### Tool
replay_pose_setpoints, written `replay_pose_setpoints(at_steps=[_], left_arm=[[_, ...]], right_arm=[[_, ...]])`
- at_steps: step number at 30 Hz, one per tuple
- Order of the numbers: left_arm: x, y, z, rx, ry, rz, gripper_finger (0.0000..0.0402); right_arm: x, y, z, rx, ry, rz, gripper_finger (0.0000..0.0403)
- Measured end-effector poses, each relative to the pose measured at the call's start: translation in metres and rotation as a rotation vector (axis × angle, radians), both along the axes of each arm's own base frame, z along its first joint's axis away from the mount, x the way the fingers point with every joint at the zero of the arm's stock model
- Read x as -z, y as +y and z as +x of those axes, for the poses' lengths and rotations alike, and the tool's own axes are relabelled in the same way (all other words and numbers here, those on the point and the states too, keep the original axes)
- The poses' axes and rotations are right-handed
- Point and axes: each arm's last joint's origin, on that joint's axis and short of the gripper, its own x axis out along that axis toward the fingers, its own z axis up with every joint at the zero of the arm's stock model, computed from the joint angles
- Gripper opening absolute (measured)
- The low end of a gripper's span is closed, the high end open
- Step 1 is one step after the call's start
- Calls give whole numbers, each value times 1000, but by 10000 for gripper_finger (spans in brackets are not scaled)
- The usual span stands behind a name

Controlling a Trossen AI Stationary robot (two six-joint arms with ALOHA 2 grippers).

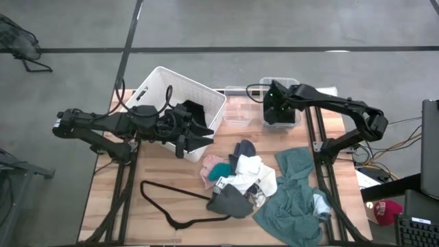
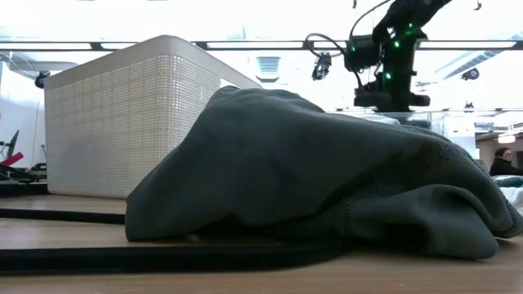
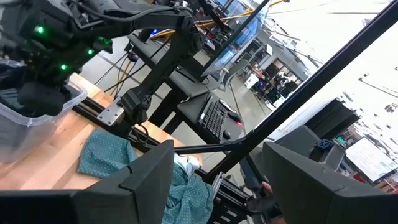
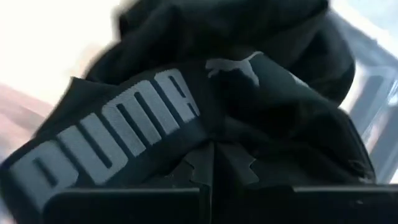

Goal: Pick & Place Cloths
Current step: Put the black underwear into the right transparent bin, then put the gray underwear into the right transparent bin

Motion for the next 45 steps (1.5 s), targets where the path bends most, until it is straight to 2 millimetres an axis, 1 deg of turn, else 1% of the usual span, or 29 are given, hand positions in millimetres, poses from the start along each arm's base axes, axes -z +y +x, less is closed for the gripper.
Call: replay_pose_setpoints(at_steps=[2,4,7,10,13,18,22,27,30,32,35,41,45], left_arm=[[1,0,0,0,10,-5,250],[1,0,0,0,14,-5,250],[1,0,0,0,14,-5,250],[1,0,0,0,14,0,250],[1,0,0,0,13,13,250],[1,0,0,1,13,15,250],[2,0,0,1,15,15,250],[2,0,0,1,17,16,250],[2,0,0,1,17,17,250],[2,0,0,1,17,19,250],[2,0,0,1,16,38,250],[2,0,0,0,14,68,250],[2,0,0,0,15,70,250]], right_arm=[[7,1,-4,39,12,18,8],[8,1,-6,51,18,30,8],[0,1,-6,38,21,29,10],[-21,-1,-2,24,-20,-3,24],[-48,-5,2,4,-92,-59,49],[-95,-6,7,-13,-233,-116,108],[-127,2,13,-83,-352,-144,156],[-152,25,26,-227,-421,-178,204],[-162,43,33,-313,-452,-183,223],[-164,58,39,-374,-470,-176,232],[-164,83,49,-475,-481,-154,244],[-156,135,74,-671,-519,-114,256],[-141,162,91,-755,-481,-70,258]])
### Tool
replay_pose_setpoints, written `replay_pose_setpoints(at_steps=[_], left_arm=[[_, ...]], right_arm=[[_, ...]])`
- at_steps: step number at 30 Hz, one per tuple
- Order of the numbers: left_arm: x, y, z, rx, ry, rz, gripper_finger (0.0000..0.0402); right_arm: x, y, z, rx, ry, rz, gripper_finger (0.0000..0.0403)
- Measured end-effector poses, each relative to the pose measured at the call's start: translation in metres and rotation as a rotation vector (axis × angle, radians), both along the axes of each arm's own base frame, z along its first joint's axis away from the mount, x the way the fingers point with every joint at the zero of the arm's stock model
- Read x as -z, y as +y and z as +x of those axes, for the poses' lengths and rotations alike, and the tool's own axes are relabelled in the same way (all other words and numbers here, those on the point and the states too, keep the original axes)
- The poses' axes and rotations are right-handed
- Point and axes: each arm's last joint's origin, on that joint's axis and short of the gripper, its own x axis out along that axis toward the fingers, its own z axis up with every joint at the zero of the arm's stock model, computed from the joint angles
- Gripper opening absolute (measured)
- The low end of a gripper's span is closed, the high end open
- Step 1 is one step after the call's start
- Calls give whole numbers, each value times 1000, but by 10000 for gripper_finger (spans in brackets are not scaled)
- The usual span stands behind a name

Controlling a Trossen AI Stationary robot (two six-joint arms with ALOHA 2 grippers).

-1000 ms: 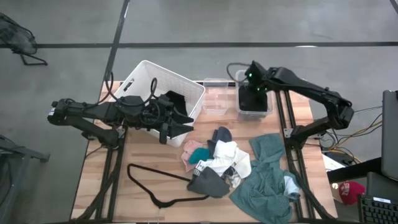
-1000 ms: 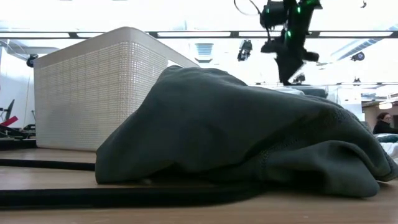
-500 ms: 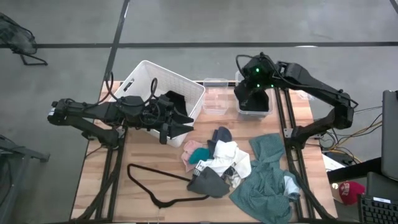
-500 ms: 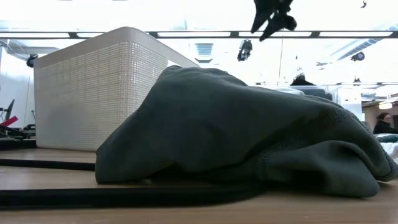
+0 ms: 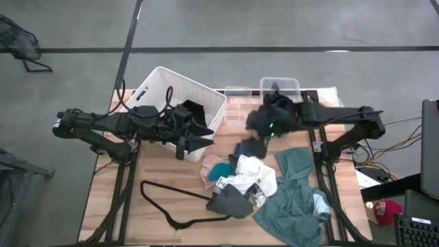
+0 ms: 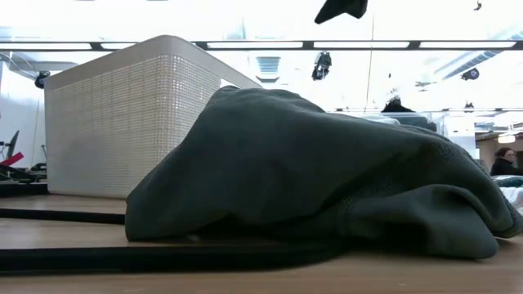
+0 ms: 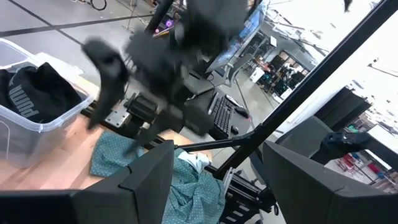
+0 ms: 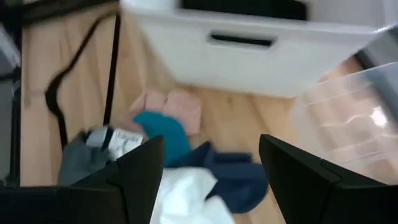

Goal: Pick & Place Cloths
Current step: Put the gray underwear into the right transparent bin

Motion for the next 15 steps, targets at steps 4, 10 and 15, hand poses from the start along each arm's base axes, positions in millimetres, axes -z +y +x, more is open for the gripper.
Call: replay_pose_setpoints(at_steps=[4,10,15], left_arm=[[1,0,1,-1,2,2,250],[1,0,1,-1,9,3,250],[2,0,1,-1,19,3,250]], right_arm=[[24,23,18,-67,86,0,250],[57,59,44,-218,158,6,231],[90,82,67,-347,207,40,226]])
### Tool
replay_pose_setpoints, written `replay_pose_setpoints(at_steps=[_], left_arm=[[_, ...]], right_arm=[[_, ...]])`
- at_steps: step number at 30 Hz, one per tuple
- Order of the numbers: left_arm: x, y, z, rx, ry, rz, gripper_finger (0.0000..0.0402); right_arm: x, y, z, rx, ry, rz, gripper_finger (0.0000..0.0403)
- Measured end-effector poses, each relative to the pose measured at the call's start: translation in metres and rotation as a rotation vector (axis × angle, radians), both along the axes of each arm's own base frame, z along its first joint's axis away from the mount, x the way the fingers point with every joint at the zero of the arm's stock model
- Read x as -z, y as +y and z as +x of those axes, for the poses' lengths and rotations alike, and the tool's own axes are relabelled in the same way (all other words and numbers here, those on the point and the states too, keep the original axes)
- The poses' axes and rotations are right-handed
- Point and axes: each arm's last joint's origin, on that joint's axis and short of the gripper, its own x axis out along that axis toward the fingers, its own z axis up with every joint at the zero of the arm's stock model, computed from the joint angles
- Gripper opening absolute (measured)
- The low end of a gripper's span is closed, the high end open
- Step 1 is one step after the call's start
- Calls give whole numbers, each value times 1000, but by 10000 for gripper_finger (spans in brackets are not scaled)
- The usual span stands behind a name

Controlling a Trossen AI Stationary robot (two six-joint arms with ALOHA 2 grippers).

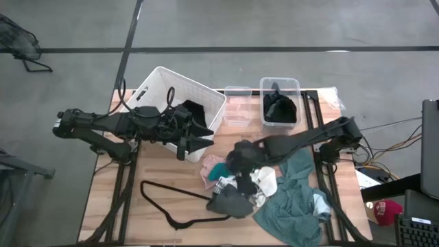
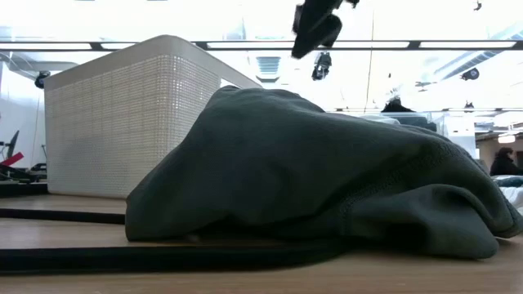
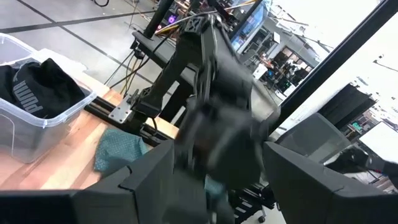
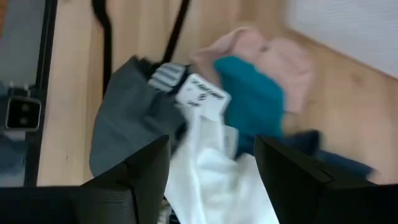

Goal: Pick & Place Cloths
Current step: Put the gray underwear into the right transparent bin

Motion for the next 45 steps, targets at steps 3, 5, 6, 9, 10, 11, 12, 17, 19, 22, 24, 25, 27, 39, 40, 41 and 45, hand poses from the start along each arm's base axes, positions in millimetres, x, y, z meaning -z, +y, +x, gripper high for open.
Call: replay_pose_setpoints(at_steps=[3,5,6,9,10,11,12,17,19,22,24,25,27,39,40,41,45], left_arm=[[2,0,0,0,16,-1,250],[4,0,0,0,36,2,250],[5,0,0,-1,49,1,250],[8,0,-1,-3,81,-12,250],[9,0,-1,-3,89,-14,250],[9,0,-1,-4,95,-16,250],[9,0,-1,-4,99,-17,250],[9,0,-1,-4,98,-18,250],[9,0,-1,-4,98,-19,250],[9,0,-1,-4,99,-19,250],[10,0,-1,-4,100,-20,250],[10,0,-1,-4,102,-19,250],[10,0,-1,-4,102,-19,250],[8,0,-2,-4,93,-29,250],[8,0,-2,-4,92,-29,250],[8,0,-2,-4,92,-29,250],[6,1,-5,-4,85,-32,250]], right_arm=[[21,11,11,-55,27,-10,232],[32,20,19,-91,11,-17,238],[36,24,22,-113,0,-19,241],[47,40,33,-199,-63,-8,249],[51,44,35,-222,-75,-8,251],[56,48,38,-239,-83,-4,253],[60,51,41,-257,-91,6,254],[85,54,51,-280,-54,66,252],[95,53,55,-263,-34,70,242],[103,53,56,-230,-4,89,215],[103,52,56,-206,4,102,184],[101,50,56,-193,8,107,164],[95,48,54,-180,11,112,119],[4,9,20,-18,-66,83,9],[-4,5,16,-3,-81,87,9],[-11,2,12,17,-93,84,9],[-37,-10,-10,106,-124,-9,9]])
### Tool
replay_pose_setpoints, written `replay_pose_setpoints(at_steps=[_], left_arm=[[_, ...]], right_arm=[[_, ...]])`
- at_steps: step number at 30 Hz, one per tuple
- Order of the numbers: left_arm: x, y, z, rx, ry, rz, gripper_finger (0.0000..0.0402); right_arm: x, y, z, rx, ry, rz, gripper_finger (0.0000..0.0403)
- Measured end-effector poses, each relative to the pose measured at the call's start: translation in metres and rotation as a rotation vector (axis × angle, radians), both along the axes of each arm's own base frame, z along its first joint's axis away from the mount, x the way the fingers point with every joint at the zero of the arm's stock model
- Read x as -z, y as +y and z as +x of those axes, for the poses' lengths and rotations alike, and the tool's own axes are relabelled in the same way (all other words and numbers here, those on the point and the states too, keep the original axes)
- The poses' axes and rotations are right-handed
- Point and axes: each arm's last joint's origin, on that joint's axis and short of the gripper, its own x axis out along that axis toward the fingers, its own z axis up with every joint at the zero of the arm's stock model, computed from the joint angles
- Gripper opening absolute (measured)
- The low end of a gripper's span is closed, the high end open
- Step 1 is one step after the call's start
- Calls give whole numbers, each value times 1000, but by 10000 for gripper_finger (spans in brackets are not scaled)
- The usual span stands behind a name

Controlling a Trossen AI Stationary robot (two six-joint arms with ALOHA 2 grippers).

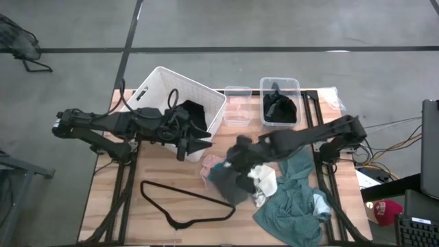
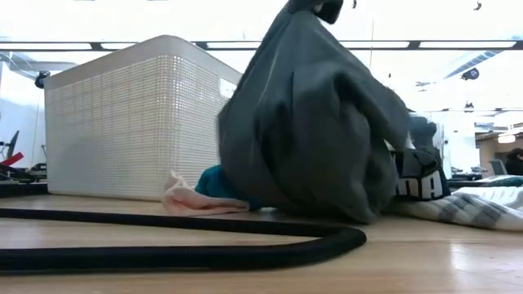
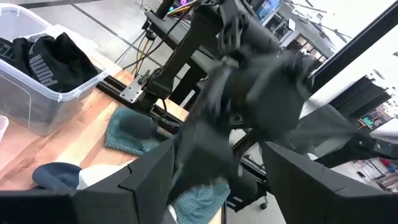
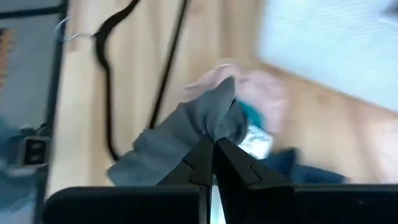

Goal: Pick & Place Cloths
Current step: Put the gray underwear into the right transparent bin

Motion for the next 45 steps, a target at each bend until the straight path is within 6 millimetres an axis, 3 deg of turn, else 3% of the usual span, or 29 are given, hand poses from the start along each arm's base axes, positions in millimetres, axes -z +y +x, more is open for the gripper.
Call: replay_pose_setpoints(at_steps=[5,12,20,26,35,45], left_arm=[[-1,0,-1,0,-6,-3,250],[-2,0,-1,-1,-16,-5,250],[-3,1,-1,-13,-23,0,250],[-3,1,-1,-27,-22,3,250],[-3,1,-1,-27,-23,7,250],[-3,1,-1,-27,-22,7,250]], right_arm=[[-40,-20,-29,127,-116,-21,9],[-100,-51,-73,314,-413,-8,8],[-152,-77,-131,565,-723,-82,8],[-173,-93,-165,729,-860,-155,8],[-203,-112,-196,789,-1056,-335,8],[-209,-134,-219,936,-1035,-522,8]])
